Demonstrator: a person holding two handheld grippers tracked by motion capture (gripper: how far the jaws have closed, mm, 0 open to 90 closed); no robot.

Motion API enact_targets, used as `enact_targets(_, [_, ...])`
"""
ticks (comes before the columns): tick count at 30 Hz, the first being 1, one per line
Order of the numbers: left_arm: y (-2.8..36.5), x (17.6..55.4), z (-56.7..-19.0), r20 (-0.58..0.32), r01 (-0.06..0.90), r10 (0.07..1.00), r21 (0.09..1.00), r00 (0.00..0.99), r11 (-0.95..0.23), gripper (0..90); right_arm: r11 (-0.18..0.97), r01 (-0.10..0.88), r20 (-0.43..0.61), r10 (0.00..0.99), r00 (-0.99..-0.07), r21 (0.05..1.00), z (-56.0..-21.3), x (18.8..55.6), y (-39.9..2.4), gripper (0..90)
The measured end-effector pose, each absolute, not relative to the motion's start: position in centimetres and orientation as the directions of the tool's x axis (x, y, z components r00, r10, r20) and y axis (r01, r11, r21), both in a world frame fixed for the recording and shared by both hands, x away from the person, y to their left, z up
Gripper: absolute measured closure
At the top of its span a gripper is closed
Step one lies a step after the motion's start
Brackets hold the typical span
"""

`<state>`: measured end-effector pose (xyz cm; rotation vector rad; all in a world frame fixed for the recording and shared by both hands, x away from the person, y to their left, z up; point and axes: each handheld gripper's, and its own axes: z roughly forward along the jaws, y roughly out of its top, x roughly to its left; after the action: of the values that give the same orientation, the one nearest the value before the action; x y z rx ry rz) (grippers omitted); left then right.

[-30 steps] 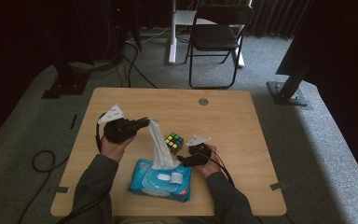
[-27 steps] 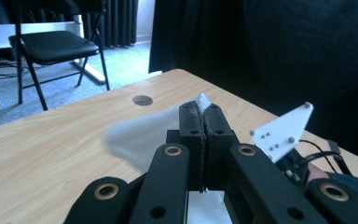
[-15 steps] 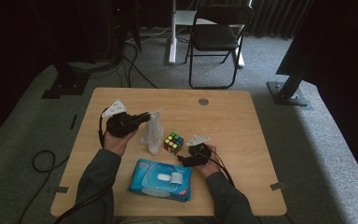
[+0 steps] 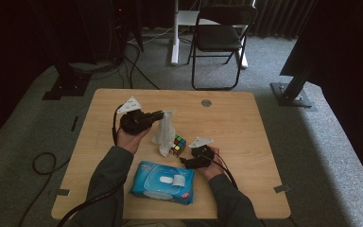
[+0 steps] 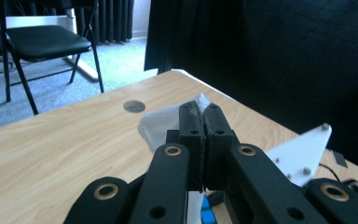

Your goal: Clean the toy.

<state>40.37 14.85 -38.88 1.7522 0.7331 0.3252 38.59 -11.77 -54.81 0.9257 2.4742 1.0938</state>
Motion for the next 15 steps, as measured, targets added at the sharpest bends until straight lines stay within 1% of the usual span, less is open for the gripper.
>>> enact_targets(6, [13.7, 41.2, -38.6, -0.182, 0.326, 0.616, 0.936, 0.766, -0.129, 89.0, 0.506, 0.442, 0.001, 0.657, -0.754, 0.74, -54.8, 38.6, -11.8, 26.0])
enact_targets(10, [12.9, 41.1, -39.5, -0.179, 0.339, 0.604, 0.926, 0.777, -0.163, 88.9, 0.506, 0.443, 0.002, 0.657, -0.754, 0.74, -54.8, 38.5, -11.8, 26.1])
enact_targets(15, [11.7, 41.2, -42.7, -0.257, 0.427, 0.545, 0.879, 0.798, -0.212, 88.8, 0.503, 0.445, 0.003, 0.659, -0.752, 0.741, -54.8, 38.5, -11.8, 26.9])
